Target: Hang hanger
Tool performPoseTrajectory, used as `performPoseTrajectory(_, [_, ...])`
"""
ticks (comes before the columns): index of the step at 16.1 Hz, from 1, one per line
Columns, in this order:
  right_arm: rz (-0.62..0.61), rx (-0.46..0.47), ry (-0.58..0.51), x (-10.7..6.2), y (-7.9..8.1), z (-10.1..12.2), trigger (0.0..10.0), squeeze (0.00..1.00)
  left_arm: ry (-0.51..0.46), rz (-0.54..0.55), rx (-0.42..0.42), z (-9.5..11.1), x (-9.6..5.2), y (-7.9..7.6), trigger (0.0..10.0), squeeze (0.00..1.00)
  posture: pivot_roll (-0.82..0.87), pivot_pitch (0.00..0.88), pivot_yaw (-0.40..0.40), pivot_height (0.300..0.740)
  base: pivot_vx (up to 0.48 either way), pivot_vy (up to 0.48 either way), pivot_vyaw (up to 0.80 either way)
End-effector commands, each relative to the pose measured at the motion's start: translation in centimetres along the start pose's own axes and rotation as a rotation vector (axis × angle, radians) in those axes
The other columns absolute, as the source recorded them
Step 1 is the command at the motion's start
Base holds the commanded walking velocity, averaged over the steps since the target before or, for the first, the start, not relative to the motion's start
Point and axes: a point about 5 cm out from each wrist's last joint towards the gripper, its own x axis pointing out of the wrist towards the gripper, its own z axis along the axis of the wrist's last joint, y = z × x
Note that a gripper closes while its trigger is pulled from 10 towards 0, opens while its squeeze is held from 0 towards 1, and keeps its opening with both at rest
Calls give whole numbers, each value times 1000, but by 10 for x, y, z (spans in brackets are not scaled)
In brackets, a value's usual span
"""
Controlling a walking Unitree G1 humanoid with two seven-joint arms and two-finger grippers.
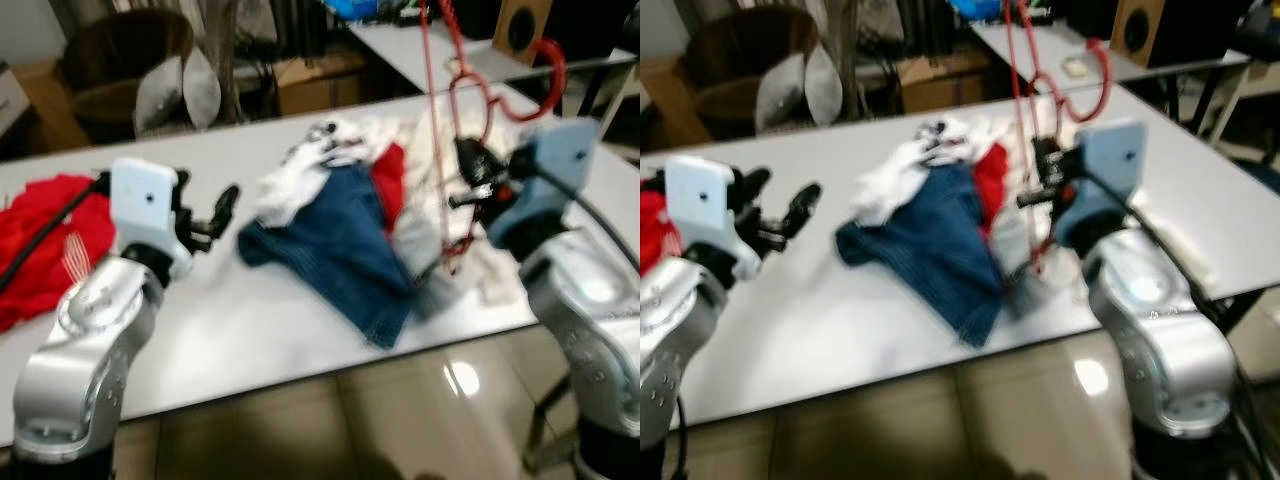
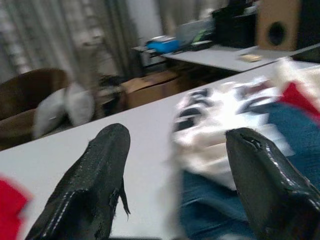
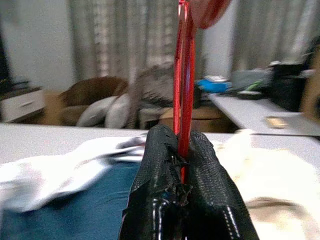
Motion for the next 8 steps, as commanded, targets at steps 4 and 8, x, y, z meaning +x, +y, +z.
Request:
performPoseTrajectory(4, [42,-11,-14,2,6,8,10000,0,18,28,37,-3,2,0,10000,0,-149,0,95,740,0,422,0])
performPoseTrajectory(8, [56,-43,-6,4,8,8,10000,0,25,41,51,-5,2,1,10000,0,-147,0,87,740,0,424,0])
